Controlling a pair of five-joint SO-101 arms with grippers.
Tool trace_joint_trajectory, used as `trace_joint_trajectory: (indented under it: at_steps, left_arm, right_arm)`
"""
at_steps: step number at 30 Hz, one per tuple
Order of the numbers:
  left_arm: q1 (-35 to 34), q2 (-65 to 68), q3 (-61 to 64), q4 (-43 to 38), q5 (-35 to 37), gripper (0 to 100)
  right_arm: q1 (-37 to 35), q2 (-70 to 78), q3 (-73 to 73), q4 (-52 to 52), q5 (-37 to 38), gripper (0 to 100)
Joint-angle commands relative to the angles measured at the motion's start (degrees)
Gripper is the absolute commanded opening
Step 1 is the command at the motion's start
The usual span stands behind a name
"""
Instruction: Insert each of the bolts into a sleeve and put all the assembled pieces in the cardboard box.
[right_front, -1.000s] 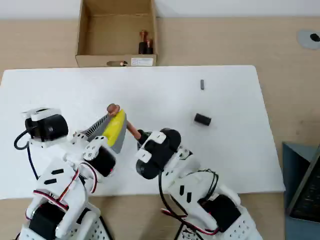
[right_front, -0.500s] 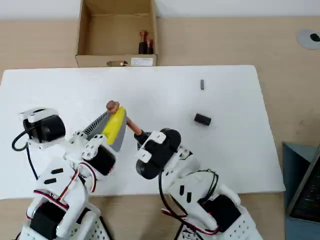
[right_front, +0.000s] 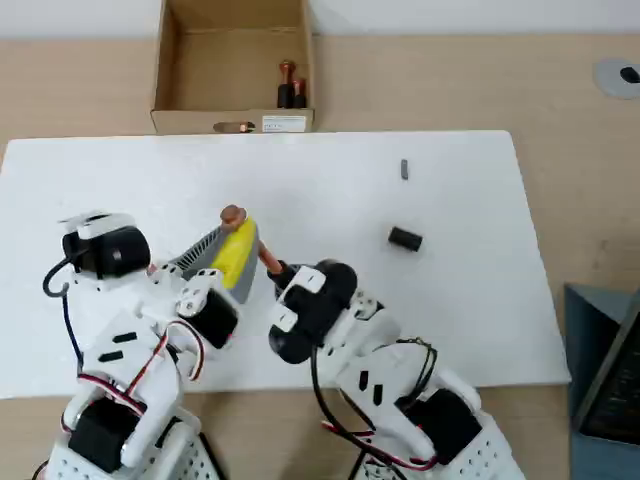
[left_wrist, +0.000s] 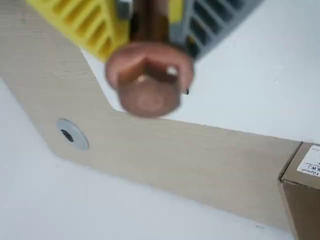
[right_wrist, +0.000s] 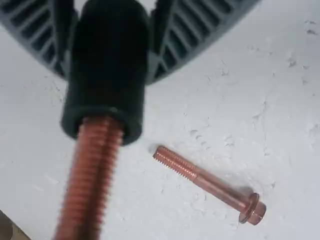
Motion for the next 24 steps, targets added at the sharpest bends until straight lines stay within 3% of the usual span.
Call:
trace_joint_trajectory:
  at_steps: [1, 16, 24]
  left_arm:
    - [0.5, -0.6, -0.5, -0.4, -0.5, 0]
    - [12.0, -0.7, -2.9, 16.9, -0.3, 0]
    - [9.4, -0.7, -2.2, 17.1, -0.5, 1]
  right_arm:
    - [-0.5, -7.2, -3.8, -1.7, 0.4, 0.9]
    - [-0.4, -7.2, -3.6, -1.7, 0.3, 0.9]
    - [-0.4, -7.2, -3.6, -1.7, 0.4, 0.9]
